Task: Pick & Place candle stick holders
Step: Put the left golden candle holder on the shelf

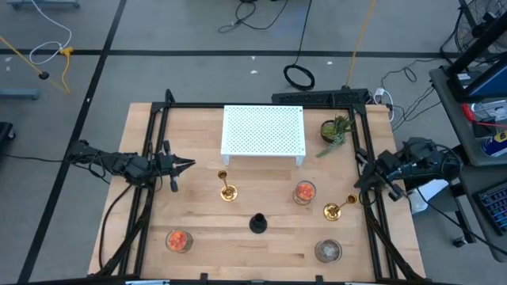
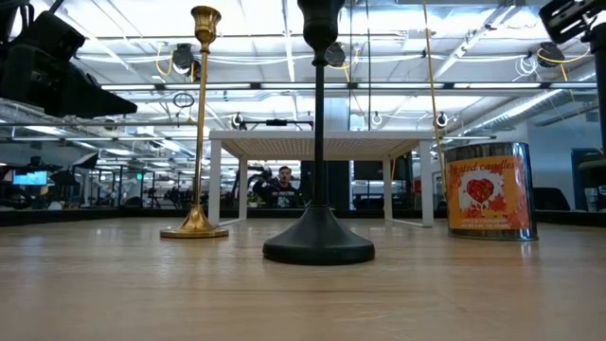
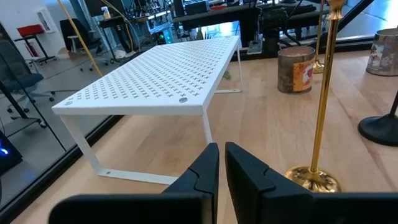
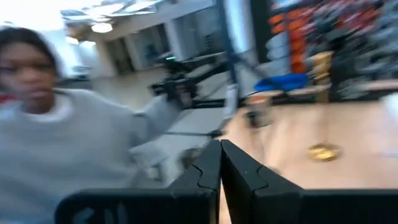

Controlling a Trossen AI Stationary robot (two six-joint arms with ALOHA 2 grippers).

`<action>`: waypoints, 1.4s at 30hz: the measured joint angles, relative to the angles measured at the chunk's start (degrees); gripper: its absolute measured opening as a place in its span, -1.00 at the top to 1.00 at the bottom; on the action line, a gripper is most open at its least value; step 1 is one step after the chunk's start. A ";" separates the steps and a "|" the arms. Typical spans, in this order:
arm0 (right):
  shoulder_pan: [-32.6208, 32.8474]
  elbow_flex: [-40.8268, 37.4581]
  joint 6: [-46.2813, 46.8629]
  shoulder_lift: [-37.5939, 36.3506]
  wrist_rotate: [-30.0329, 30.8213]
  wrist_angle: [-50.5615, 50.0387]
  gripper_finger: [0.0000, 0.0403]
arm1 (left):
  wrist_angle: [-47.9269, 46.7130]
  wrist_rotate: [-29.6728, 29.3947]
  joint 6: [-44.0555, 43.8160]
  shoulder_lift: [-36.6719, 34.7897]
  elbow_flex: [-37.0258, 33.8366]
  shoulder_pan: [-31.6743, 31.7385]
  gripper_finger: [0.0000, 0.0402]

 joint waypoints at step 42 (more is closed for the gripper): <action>-0.02 0.00 -11.55 14.07 3.96 15.30 0.08 | 21.12 10.76 -8.37 7.18 0.01 0.01 0.61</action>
